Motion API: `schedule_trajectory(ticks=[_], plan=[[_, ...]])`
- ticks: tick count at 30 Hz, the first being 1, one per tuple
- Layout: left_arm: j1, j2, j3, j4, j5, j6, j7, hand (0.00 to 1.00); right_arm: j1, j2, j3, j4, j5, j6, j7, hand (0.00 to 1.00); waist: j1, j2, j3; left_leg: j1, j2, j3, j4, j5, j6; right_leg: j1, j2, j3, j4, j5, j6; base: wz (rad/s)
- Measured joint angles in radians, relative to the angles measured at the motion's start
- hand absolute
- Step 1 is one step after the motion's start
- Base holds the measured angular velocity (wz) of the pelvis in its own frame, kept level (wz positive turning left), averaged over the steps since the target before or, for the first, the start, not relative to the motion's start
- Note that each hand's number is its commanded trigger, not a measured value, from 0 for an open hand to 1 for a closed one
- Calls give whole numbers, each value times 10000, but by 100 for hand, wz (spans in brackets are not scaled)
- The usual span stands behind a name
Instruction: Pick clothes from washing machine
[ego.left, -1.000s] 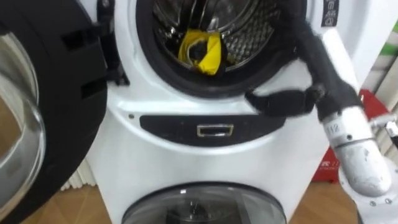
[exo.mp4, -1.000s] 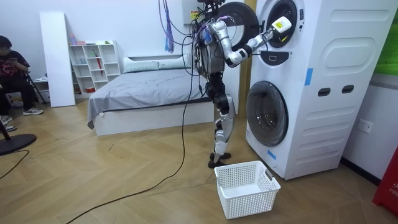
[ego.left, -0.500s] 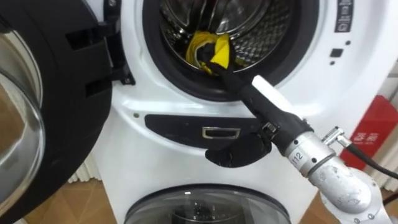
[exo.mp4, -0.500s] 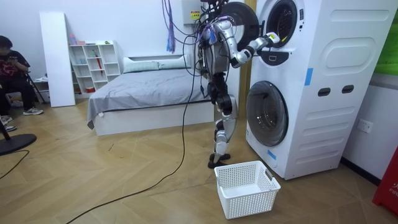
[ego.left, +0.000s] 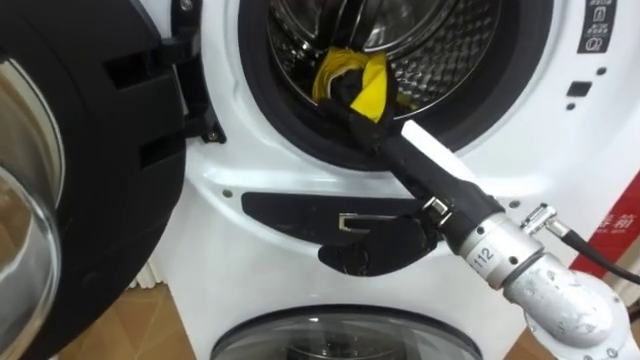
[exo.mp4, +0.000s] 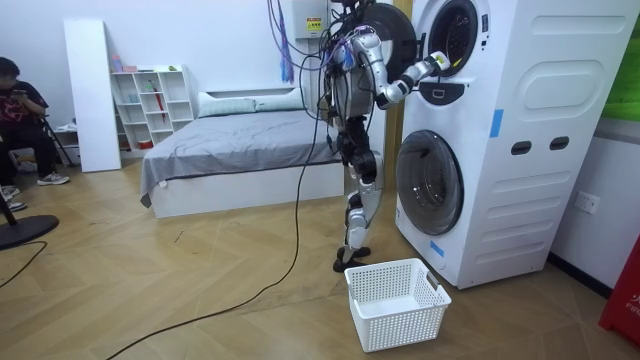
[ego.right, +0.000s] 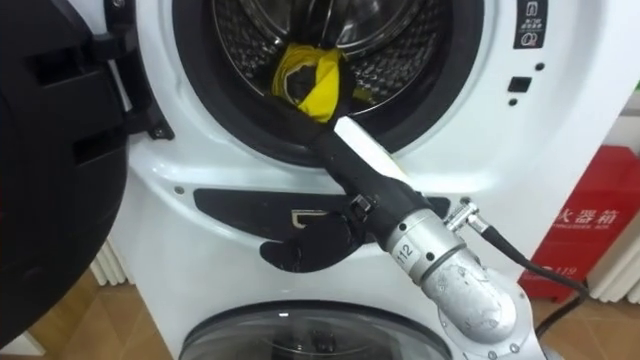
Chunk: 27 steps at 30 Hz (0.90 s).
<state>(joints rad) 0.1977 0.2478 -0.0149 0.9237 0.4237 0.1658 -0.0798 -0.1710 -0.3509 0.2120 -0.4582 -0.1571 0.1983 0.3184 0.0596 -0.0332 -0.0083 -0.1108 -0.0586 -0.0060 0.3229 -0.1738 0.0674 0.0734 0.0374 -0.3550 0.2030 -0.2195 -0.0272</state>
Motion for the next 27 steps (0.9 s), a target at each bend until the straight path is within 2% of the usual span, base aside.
schedule_trajectory(ticks=[2, 6, 12, 15, 16, 18, 22, 27], plan=[[-11, 7, -79, 0, 0, -59, 0, 0, 0, -1, 3, 0, 11, -86, -17, 0, 0, -16, 21, 1, -13, -7, -14, -7, 11, 0, -3, 42, -5, 0, 1, 0], [16, 9, -107, 6, -1, -177, 0, 0, -1, 3, -7, -28, 30, -265, -101, 0, 3, -142, 124, -13, -28, -11, -23, -34, 29, -2, -3, 80, -44, -34, 57, 0], [238, -49, -78, 9, 6, -213, 0, 0, -1, 7, -81, -305, 646, -256, -111, 0, 21, -254, 84, -5, -76, 4, -33, -106, 107, 59, -21, 111, -177, -30, 51, 1], [267, -107, 32, 218, 14, -210, 1, 0, -2, 62, -150, -377, 833, -257, -154, 0, 14, -262, 72, 30, -115, -57, -33, -144, 154, 111, 4, 485, -166, 10, -17, 9], [253, -159, 115, 298, 13, -198, 5, 0, -1, 61, -261, -376, 888, -256, -198, 0, 5, -222, 95, 58, -146, -126, -40, -150, 166, 137, 10, 565, -152, 64, -108, 17], [247, -238, 116, 298, 13, -194, 7, 0, -6, 58, -419, -378, 904, -256, -343, 0, 12, -206, 70, 114, -190, -200, -79, -166, 197, 195, 5, 683, -147, 109, -186, 18], [265, -317, 113, 296, 8, -174, 7, 0, -36, 144, -515, -380, 1264, -256, -786, 0, 68, -88, 87, 254, -249, -234, -171, -209, 269, 316, -22, 853, -151, 111, -188, 9], [317, -323, 113, 211, 11, -92, 12, 0, -326, 254, -617, -379, 2080, -255, -1359, 0, 56, -76, 79, 278, -289, -246, -215, -203, 301, 327, -31, 1065, -158, 112, -190, 2]])
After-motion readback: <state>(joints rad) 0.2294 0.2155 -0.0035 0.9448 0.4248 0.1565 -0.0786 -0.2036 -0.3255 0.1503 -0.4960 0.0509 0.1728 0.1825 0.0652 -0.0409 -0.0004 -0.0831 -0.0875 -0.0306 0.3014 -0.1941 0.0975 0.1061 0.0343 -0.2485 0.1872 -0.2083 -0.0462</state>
